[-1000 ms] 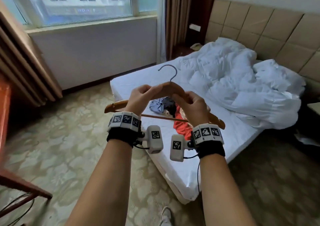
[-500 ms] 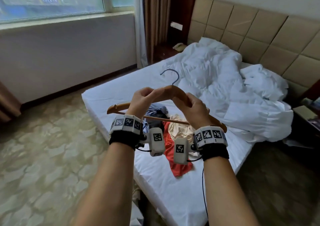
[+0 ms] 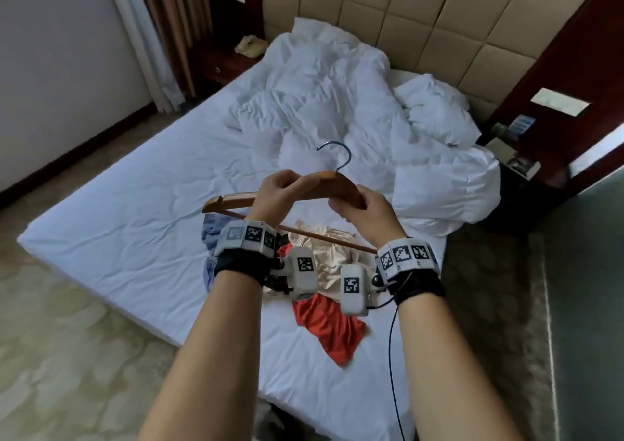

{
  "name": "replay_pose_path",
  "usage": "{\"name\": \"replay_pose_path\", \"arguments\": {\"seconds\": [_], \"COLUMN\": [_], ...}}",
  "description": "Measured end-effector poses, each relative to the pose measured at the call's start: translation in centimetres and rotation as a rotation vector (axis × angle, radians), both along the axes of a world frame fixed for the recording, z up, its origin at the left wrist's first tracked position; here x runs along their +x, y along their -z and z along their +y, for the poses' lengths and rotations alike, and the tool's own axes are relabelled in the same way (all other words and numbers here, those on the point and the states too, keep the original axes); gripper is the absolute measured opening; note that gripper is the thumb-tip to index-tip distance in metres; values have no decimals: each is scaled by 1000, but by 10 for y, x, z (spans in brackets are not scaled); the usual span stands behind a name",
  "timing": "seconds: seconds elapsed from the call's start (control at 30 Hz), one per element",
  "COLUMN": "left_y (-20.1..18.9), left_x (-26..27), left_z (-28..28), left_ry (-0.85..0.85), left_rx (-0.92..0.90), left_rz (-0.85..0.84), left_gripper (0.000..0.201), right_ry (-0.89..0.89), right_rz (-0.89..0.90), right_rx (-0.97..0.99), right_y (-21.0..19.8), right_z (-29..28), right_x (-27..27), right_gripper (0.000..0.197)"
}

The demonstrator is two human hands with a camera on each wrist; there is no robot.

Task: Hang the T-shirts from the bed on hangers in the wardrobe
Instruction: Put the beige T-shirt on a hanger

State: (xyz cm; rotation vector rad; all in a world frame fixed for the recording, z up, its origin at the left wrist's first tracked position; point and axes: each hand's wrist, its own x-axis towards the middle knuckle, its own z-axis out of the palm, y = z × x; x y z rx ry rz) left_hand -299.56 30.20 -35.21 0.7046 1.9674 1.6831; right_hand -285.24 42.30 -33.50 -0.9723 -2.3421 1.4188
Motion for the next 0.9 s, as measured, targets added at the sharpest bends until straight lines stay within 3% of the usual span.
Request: {"name": "replay_pose_path", "arguments": {"seconds": [0.27, 0.5, 0.57, 0.63, 0.73, 0.77, 0.9], "left_y": [45, 95, 113, 135, 171, 185, 239], "left_x": [-33, -40, -42, -50, -62, -64, -61], "left_z": [78, 137, 151, 165, 182, 185, 193], "left_ry": [252, 420, 489, 576, 651, 645, 468], "left_rx": [-111, -279, -372, -547, -775, -790, -809], "left_rz": [-11, -68, -99, -8, 89, 41, -314], "left_gripper": [37, 38, 40, 46, 77, 75, 24], "right_ry": [108, 168, 180, 191, 222, 239, 343], "right_rz": [-55, -182, -235, -279, -349, -374, -447], "right_rx": [-215, -356, -328, -322, -320, -320, -327], "right_y": [41, 100, 117, 137, 174, 188, 236], "right_z": [53, 111, 127, 143, 164, 170, 184], "right_x": [-17, -17, -13, -8, 2, 5, 17], "right_gripper": [7, 24, 23, 18, 19, 17, 9]}}
